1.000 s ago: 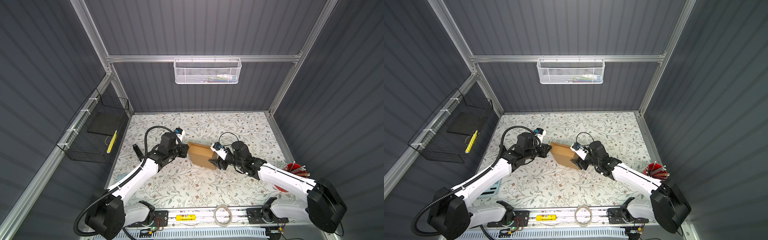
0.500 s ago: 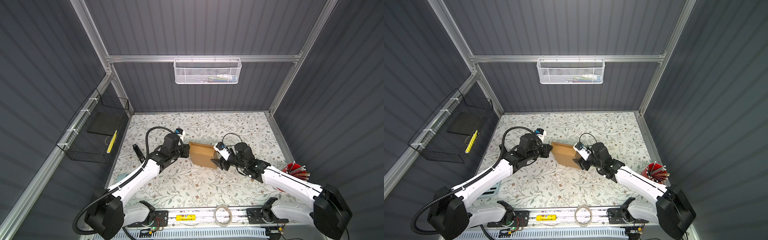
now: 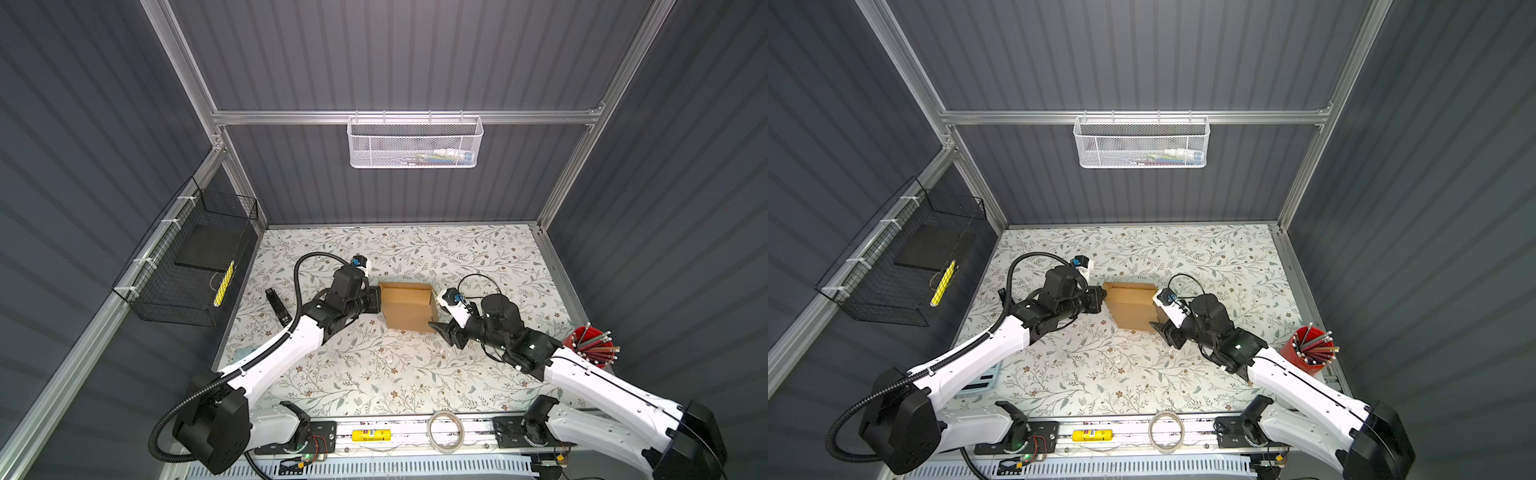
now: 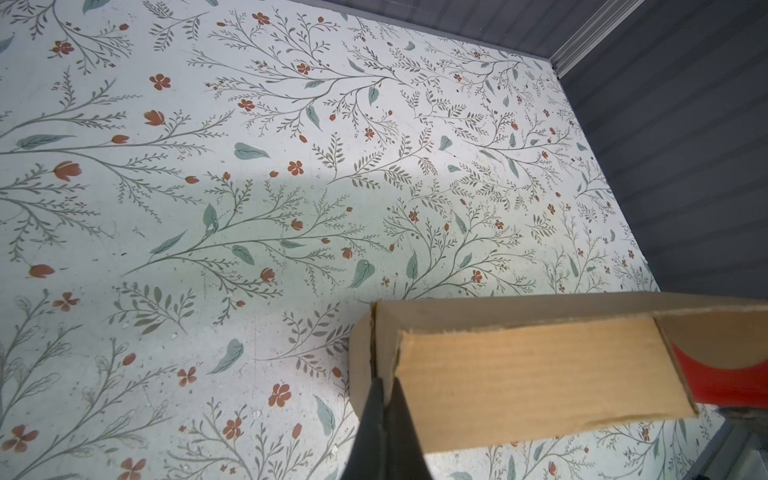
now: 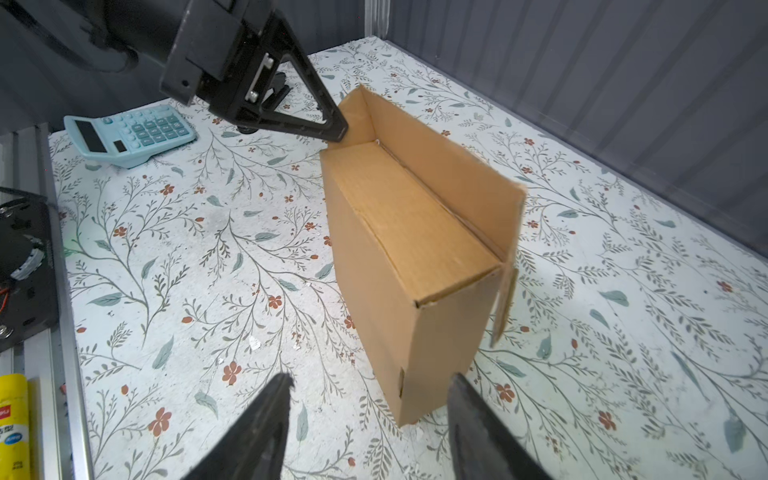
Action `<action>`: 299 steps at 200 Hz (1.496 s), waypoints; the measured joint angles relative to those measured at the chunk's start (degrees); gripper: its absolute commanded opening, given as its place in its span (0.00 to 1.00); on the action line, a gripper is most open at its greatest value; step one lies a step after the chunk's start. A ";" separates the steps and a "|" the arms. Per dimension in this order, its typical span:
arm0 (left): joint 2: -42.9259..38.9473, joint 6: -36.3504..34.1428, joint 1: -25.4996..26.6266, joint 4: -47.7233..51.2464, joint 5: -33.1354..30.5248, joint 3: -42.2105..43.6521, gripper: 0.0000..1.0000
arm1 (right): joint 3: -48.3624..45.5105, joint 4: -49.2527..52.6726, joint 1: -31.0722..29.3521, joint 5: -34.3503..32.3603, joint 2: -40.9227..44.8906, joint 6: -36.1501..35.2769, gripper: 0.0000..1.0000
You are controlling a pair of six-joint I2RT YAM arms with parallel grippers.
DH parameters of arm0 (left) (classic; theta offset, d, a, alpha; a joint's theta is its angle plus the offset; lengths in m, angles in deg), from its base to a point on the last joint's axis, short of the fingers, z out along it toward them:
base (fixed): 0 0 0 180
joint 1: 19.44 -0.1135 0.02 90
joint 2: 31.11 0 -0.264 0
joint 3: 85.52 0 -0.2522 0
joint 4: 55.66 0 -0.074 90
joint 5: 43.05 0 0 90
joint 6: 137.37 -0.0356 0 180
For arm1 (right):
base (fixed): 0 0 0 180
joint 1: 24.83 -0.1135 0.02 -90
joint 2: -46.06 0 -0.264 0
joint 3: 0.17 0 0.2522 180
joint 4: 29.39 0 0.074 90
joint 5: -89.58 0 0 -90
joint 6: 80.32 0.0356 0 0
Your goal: Fold the paper box
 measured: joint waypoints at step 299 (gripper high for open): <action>1.25 0.46 1.51 2.32 -0.24 -2.27 0.00 | 22.21 19.50 1.53 -11.72 -16.65 16.68 0.19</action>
